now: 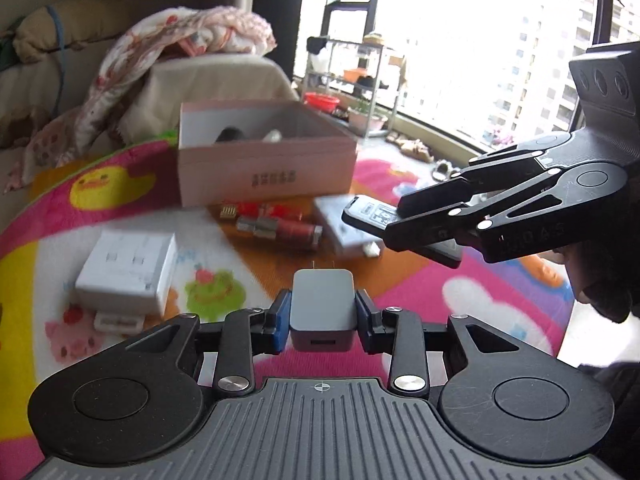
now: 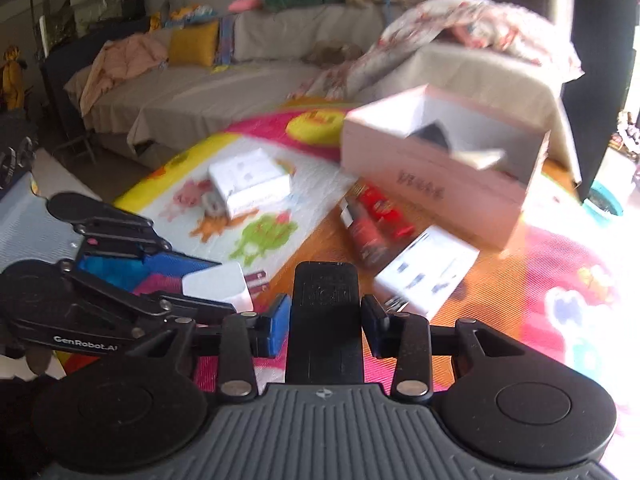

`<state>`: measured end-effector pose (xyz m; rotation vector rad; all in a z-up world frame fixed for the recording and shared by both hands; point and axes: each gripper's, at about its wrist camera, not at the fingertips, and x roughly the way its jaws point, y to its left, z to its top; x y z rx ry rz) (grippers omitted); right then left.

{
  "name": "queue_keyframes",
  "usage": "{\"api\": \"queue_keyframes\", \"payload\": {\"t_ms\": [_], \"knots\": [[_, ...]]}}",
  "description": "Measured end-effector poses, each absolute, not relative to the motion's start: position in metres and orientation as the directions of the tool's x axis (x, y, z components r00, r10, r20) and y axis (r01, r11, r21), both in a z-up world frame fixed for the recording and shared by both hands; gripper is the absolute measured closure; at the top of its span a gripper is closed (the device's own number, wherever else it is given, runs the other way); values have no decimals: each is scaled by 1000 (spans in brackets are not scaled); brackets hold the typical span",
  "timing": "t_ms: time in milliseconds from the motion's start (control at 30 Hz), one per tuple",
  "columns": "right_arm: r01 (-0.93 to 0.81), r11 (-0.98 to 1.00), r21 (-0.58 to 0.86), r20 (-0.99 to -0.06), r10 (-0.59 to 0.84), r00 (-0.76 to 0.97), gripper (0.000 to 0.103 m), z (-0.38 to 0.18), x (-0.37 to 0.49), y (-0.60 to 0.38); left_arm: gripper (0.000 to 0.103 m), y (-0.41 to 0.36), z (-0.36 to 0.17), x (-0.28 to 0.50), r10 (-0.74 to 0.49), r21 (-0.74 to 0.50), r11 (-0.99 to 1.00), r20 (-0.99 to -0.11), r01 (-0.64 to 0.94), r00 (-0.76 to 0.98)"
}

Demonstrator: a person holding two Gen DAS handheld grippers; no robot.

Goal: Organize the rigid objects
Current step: 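Lower the adapter and phone into the pink box and open both grippers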

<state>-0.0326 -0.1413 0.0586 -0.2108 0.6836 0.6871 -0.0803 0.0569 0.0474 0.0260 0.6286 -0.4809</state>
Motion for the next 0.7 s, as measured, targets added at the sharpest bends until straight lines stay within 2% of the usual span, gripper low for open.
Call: {"api": "queue_keyframes", "payload": {"t_ms": [167, 233, 300, 400, 533, 700], "knots": [[-556, 830, -47, -472, 472, 744, 65, 121, -9, -165, 66, 53, 120, -29, -422, -7, 886, -427, 464, 800], [-522, 851, -58, -425, 452, 784, 65, 138, 12, -168, 66, 54, 140, 8, -432, -31, 889, -388, 457, 814], [-494, 867, -58, -410, 431, 804, 65, 148, 37, -166, 66, 56, 146, 51, -425, -72, 899, -388, 433, 818], [-442, 895, -58, -423, 379, 823, 65, 149, 83, -160, 66, 56, 135, 111, -393, -132, 918, -431, 374, 812], [-422, 906, 38, -510, 381, 771, 65, 131, 149, -155, 66, 65, 108, 168, -393, -237, 919, -481, 315, 784], [-395, 915, 84, -586, 366, 723, 65, 98, 212, -134, 66, 73, 81, 215, -406, -285, 912, -520, 295, 752]]}}
